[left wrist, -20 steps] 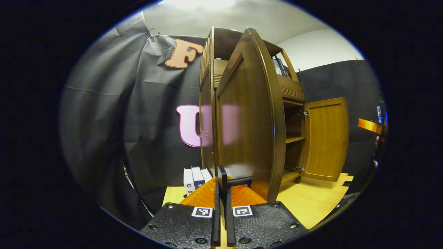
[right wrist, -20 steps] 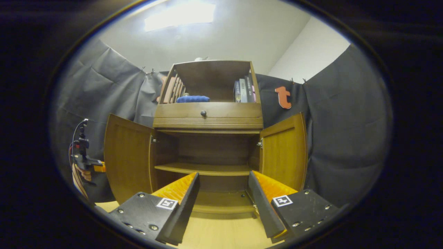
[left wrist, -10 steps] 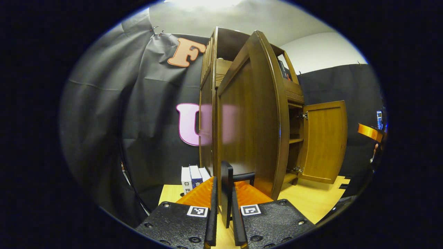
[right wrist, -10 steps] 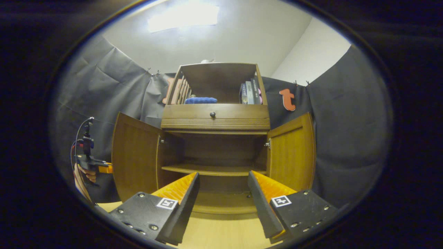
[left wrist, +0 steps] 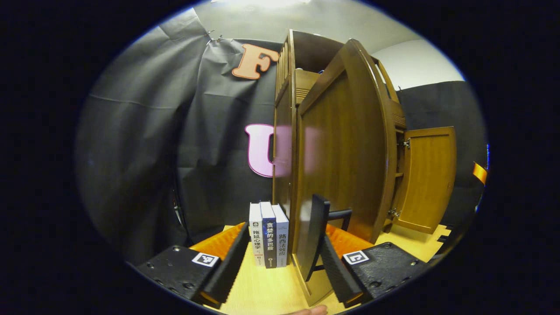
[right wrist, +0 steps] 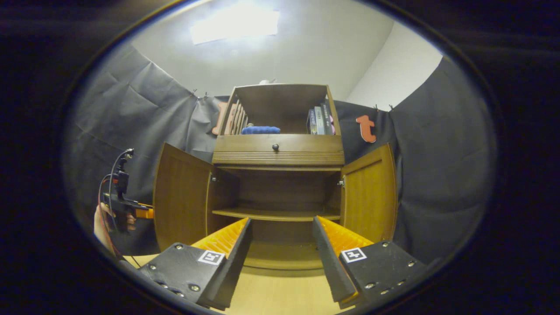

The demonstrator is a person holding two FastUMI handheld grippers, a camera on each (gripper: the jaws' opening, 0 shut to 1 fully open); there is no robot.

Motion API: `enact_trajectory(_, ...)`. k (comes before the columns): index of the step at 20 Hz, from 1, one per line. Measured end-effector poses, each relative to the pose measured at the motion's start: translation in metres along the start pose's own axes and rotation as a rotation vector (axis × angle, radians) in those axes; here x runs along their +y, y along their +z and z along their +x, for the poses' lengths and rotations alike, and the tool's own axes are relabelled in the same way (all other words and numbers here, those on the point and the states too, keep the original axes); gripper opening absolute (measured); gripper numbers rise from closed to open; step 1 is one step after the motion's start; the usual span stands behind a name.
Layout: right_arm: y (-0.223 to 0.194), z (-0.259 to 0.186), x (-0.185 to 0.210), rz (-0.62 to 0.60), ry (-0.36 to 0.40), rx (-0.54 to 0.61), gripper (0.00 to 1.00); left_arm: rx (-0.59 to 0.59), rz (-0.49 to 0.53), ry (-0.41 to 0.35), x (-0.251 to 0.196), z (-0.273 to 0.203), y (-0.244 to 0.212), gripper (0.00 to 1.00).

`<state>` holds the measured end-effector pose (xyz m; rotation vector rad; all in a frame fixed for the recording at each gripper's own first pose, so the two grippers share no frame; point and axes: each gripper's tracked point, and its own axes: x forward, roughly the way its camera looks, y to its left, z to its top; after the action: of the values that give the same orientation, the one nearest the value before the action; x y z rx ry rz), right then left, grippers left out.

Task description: Open the right door of the double-door shoe cabinet with the right hand, and open the left door with the left hand.

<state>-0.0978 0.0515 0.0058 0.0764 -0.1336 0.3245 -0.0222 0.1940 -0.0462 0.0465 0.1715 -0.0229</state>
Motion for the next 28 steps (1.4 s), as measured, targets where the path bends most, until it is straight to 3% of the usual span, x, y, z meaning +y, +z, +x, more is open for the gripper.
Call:
enact_trajectory(1, 0.000, -0.004, -0.001, 0.001, 0.002, 0.001, 0.77, -0.001, 0.001, -0.001, 0.000, 0.000, 0.001, 0.92)
enact_trajectory(4, 0.001, -0.016, -0.009, -0.003, -0.006, -0.002, 0.82, 0.002, -0.008, 0.018, 0.002, -0.002, -0.001, 0.96)
enact_trajectory(9, 0.002, -0.027, -0.027, 0.031, -0.022, -0.008, 0.82, -0.015, -0.027, 0.035, -0.002, -0.029, 0.001, 0.93)
enact_trajectory(10, 0.000, -0.027, -0.030, 0.036, -0.024, -0.005, 0.77, -0.020, -0.029, 0.047, -0.002, -0.035, 0.002, 0.92)
enact_trajectory(16, -0.014, -0.029, -0.052, 0.056, -0.063, 0.028, 0.82, -0.062, -0.041, 0.104, -0.023, -0.071, 0.024, 0.95)
enact_trajectory(19, -0.014, -0.024, -0.060, 0.070, -0.075, 0.029, 0.82, -0.120, -0.048, 0.111, -0.053, -0.084, 0.050, 0.93)
enact_trajectory(20, -0.016, -0.023, -0.062, 0.073, -0.078, 0.030, 0.77, -0.159, -0.056, 0.085, -0.071, -0.087, 0.062, 0.93)
enact_trajectory(21, -0.018, -0.020, -0.063, 0.076, -0.078, 0.034, 0.82, -0.200, -0.068, 0.048, -0.093, -0.090, 0.077, 0.93)
enact_trajectory(23, -0.022, -0.012, -0.065, 0.089, -0.076, 0.045, 0.83, -0.263, -0.075, -0.020, -0.135, -0.089, 0.096, 0.93)
enact_trajectory(28, -0.033, 0.017, -0.075, 0.115, -0.066, 0.068, 0.83, -0.305, -0.052, -0.059, -0.211, -0.055, 0.098, 0.92)
